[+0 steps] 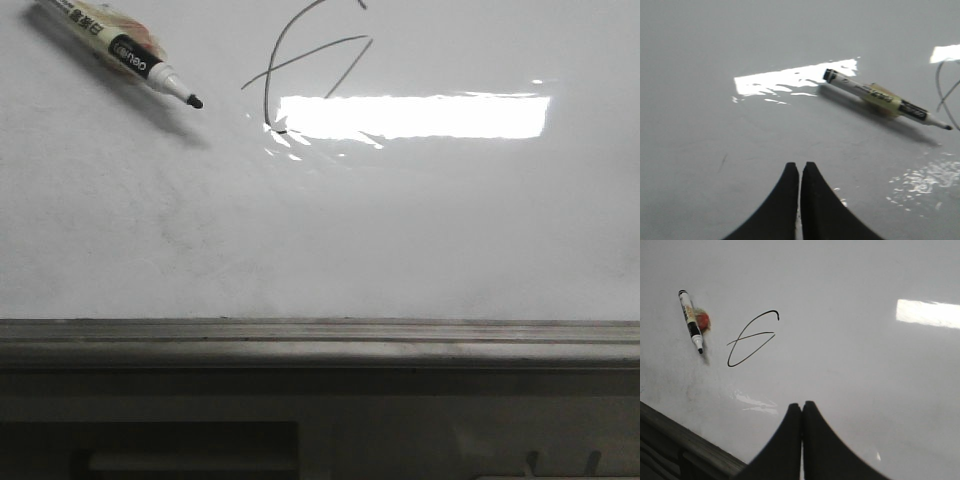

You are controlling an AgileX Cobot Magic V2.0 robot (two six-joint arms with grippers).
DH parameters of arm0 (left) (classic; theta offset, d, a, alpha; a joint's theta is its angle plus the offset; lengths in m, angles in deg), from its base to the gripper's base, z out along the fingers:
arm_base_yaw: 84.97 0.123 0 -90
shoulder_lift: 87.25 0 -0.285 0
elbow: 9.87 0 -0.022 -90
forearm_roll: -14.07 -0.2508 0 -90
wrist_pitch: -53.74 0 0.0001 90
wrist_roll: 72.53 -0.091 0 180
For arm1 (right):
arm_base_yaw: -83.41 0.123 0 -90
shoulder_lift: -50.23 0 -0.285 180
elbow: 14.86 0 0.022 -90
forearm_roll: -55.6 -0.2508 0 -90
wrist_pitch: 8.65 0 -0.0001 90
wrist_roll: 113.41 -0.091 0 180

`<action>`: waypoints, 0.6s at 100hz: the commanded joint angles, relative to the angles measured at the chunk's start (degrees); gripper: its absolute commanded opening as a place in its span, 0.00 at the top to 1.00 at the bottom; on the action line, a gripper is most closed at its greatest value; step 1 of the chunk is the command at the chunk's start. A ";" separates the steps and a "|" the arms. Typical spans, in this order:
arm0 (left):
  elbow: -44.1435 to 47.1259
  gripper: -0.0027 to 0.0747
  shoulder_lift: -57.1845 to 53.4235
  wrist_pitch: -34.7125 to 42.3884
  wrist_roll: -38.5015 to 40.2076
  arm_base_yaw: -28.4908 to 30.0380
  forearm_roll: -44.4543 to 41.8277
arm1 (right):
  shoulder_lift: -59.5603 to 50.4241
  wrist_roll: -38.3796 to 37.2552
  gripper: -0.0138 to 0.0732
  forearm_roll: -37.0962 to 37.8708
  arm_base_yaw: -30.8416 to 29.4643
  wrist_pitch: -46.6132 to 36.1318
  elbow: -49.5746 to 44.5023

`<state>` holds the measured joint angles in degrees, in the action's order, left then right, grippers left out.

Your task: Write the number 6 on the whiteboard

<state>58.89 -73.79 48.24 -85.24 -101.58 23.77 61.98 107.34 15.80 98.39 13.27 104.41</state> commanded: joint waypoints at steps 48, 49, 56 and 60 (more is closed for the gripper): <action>10.81 0.99 -7.78 7.87 6.25 12.41 -5.47 | 0.59 0.43 0.92 -1.19 -0.31 -3.93 1.32; 10.81 0.99 -7.78 7.87 6.25 12.28 -5.47 | 0.59 0.43 0.92 -1.19 -0.31 -3.93 1.32; 10.81 0.99 -7.78 7.87 6.25 10.63 -5.47 | 0.59 0.43 0.92 -1.19 -0.31 -3.93 1.32; 10.81 0.99 -7.78 7.87 6.25 9.46 -5.47 | 0.59 0.43 0.92 -1.19 -0.31 -3.93 1.32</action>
<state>66.85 -79.70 51.68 -79.61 -90.24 18.31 61.98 107.34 15.80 98.39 13.21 104.41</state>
